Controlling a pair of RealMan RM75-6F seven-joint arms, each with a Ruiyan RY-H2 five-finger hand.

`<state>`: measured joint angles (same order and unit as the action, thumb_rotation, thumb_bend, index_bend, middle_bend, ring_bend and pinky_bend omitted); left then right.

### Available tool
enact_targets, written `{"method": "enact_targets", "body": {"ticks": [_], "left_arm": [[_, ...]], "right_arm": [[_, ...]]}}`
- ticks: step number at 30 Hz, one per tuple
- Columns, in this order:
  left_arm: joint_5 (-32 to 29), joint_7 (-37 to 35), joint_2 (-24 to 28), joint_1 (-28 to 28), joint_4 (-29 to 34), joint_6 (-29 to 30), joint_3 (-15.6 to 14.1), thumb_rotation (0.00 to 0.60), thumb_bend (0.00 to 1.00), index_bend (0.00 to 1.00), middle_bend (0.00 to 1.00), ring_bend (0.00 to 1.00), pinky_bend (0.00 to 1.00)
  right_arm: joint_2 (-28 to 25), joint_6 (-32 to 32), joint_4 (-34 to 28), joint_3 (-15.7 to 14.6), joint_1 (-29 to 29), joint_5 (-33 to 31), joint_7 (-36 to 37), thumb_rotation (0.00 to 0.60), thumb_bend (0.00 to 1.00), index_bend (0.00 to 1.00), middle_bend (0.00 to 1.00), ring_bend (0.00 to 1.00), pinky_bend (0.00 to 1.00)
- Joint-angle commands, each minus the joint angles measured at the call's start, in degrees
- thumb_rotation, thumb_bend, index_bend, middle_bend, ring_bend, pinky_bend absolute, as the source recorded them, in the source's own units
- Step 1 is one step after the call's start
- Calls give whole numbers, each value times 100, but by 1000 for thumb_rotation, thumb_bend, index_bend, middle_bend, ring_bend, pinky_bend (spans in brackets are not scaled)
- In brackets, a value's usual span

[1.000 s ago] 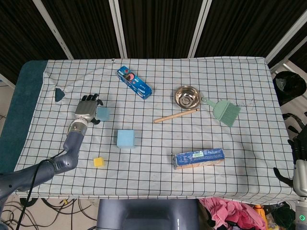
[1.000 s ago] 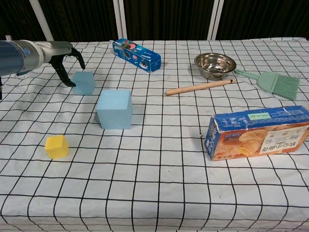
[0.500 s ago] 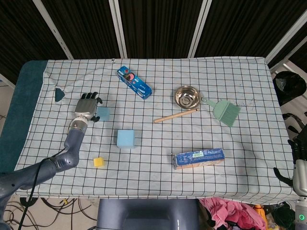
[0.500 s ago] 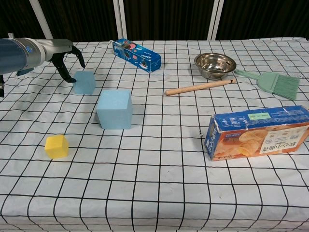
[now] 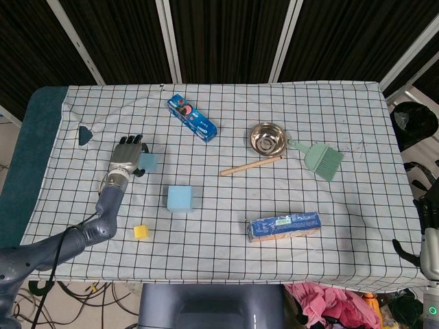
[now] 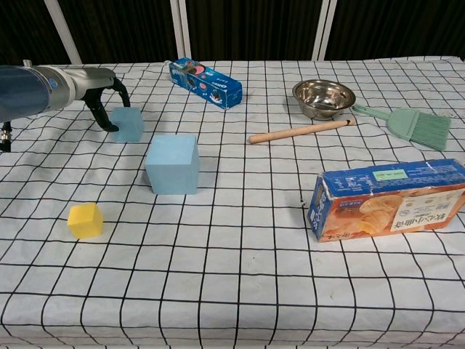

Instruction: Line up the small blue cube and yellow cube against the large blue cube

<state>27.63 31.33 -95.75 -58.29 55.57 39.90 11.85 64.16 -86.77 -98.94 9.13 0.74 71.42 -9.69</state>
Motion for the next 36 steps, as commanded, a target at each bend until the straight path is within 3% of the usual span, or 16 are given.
{"method": "enact_targets", "body": {"ticks": [1, 8, 12, 19, 25, 29, 36], "left_arm": [[11, 1, -22, -6, -33, 6, 5, 600, 307, 356, 56, 0, 0], [56, -52, -29, 8, -8, 45, 49, 600, 373, 424, 73, 0, 0], [93, -63, 199, 86, 372, 299, 97, 600, 380, 428, 74, 0, 0], [-501, 403, 1130, 425, 2287, 1365, 87, 600, 377, 424, 71, 0, 0], [-805, 777, 1890, 712, 3955, 2145, -164, 600, 375, 427, 73, 0, 0], [-554, 768, 1898, 850, 4236, 2438, -321, 600, 375, 434, 78, 0, 0], [-297, 732, 1690, 951, 4290, 2429, -520, 600, 375, 437, 81, 0, 0]], "right_arm": [[3, 6, 0, 0, 4, -2, 0, 600, 180, 102, 48, 198, 119], [1, -9, -10, 0, 0, 7, -1, 600, 180, 102, 48, 198, 119], [0, -46, -29, 11, -9, 14, 2, 600, 180, 102, 48, 198, 119], [-46, -103, -82, -23, -47, 102, 45, 600, 180, 102, 48, 198, 119], [-99, -199, -146, -57, -92, 252, 117, 600, 180, 102, 48, 198, 119], [-112, -209, -161, -60, -101, 264, 130, 600, 180, 102, 48, 198, 119], [-117, -228, -160, -42, -111, 238, 133, 600, 180, 102, 48, 198, 119]]}}
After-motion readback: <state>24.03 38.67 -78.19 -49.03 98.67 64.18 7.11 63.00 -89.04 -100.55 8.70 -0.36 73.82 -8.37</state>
